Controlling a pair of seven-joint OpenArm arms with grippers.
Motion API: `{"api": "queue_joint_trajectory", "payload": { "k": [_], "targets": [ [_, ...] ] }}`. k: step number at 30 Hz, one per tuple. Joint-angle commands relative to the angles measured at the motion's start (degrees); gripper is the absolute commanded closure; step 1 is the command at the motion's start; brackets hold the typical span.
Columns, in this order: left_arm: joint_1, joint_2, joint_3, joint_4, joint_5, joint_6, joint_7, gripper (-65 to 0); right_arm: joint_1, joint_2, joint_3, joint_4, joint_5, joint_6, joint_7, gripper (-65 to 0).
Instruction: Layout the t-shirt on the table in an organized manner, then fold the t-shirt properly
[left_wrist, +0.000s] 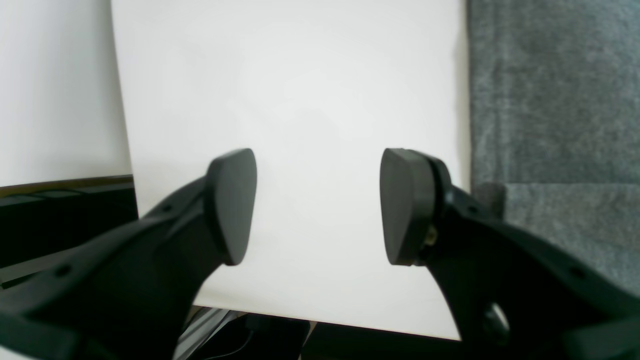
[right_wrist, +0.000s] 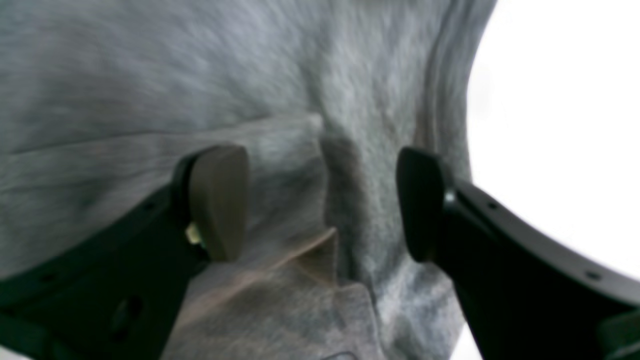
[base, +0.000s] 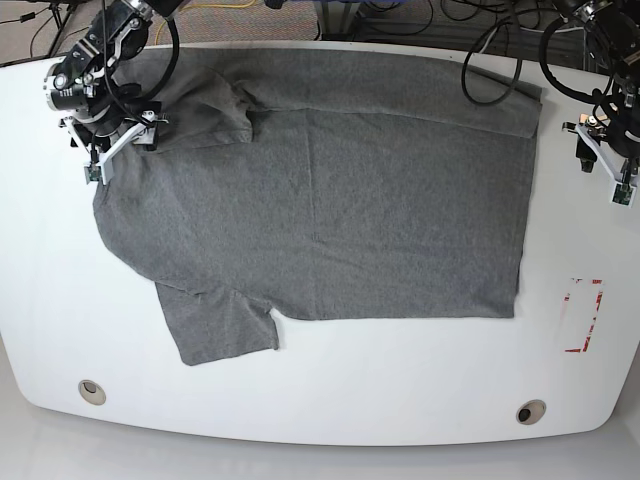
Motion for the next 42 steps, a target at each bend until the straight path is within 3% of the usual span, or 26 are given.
{"api": "queue_joint_trajectory", "payload": {
  "k": [1,11,13,20,26,38,41,42],
  "targets": [
    [-0.3,-1.0,-0.3,0.9,-0.2,0.1,-0.7,-36.5,1.4,0.8,0.1,-0.8,0.0,0.1,1.0,-43.8],
    [-0.2,-1.0,-0.3,0.8,-0.2,0.1,-0.7,-36.5,1.3,0.7,-5.8,-1.2,0.0,0.1,1.0,-43.3],
    [-0.2,-1.0,-0.3,0.8,-0.2,0.1,-0.7,-36.5,1.5,0.5,-5.9,-1.3,0.0,0.1,1.1,-40.6],
    [-0.3,-1.0,-0.3,0.0,-0.2,0.1,-0.7,-36.5,1.5,0.5,-6.3,-2.0,0.0,0.1,1.1,-19.2],
    [-0.4,-1.0,-0.3,-2.2,-0.2,0.1,-0.9,-36.5,2.1,0.8,-6.3,-2.5,-0.1,0.1,1.1,-8.4],
    [-0.4,-1.0,-0.3,-3.0,-0.2,0.1,-0.9,-36.5,2.8,0.8,-6.3,-2.4,-0.1,0.1,1.1,-8.9],
    [-0.4,-1.0,-0.3,-3.0,-0.2,0.1,-0.9,-36.5,3.1,0.8,-6.3,-2.3,-0.1,0.1,1.1,-14.1],
    [-0.4,-1.0,-0.3,-3.0,-0.2,0.1,-0.9,-36.5,3.1,0.7,-6.3,-2.3,-0.1,0.1,1.0,-20.1]
  ]
}}
